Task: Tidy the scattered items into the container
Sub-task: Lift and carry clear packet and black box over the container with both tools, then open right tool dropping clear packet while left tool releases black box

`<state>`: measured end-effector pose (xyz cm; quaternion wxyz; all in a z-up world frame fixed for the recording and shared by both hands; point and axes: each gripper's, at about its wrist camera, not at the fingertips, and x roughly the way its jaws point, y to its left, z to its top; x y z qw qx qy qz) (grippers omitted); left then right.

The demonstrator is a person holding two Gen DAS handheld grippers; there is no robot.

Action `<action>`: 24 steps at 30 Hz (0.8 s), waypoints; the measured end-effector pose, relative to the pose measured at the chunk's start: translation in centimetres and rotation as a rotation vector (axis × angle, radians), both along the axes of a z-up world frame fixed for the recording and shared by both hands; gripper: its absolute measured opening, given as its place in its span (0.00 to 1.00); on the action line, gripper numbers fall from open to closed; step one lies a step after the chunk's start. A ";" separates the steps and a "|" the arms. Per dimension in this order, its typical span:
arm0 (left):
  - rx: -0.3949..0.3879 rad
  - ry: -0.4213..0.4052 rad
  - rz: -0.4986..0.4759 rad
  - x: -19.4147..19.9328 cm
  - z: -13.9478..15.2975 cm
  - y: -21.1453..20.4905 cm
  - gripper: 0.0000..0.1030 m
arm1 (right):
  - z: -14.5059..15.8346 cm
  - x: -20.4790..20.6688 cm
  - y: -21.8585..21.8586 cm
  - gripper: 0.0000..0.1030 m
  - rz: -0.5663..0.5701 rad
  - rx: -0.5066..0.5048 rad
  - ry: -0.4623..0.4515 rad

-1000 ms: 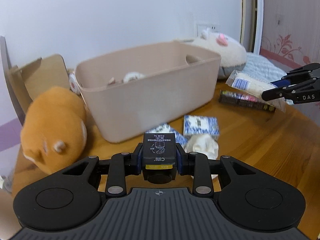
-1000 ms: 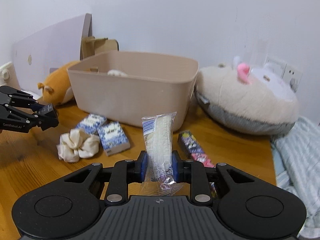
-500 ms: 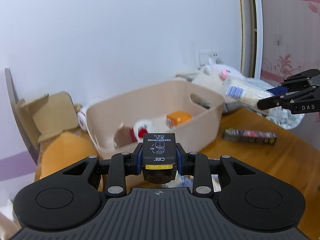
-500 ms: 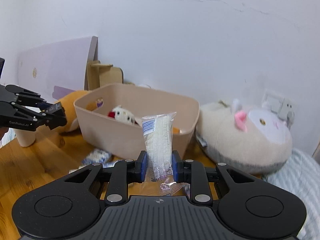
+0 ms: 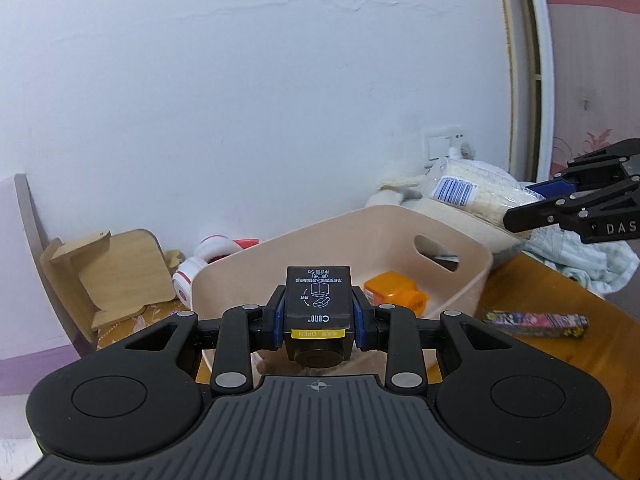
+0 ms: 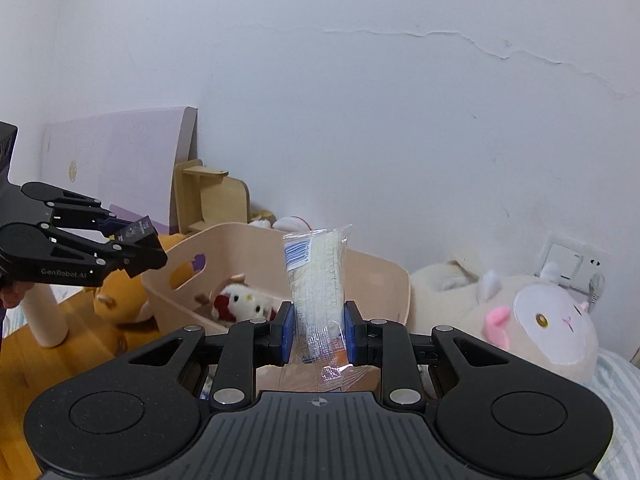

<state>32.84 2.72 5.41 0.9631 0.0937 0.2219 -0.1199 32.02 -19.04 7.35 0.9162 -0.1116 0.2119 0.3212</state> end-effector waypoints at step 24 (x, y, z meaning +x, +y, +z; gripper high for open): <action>-0.036 0.201 0.094 8.5 -4.8 0.0 0.31 | -5.3 8.1 5.6 0.23 -0.014 -0.077 0.120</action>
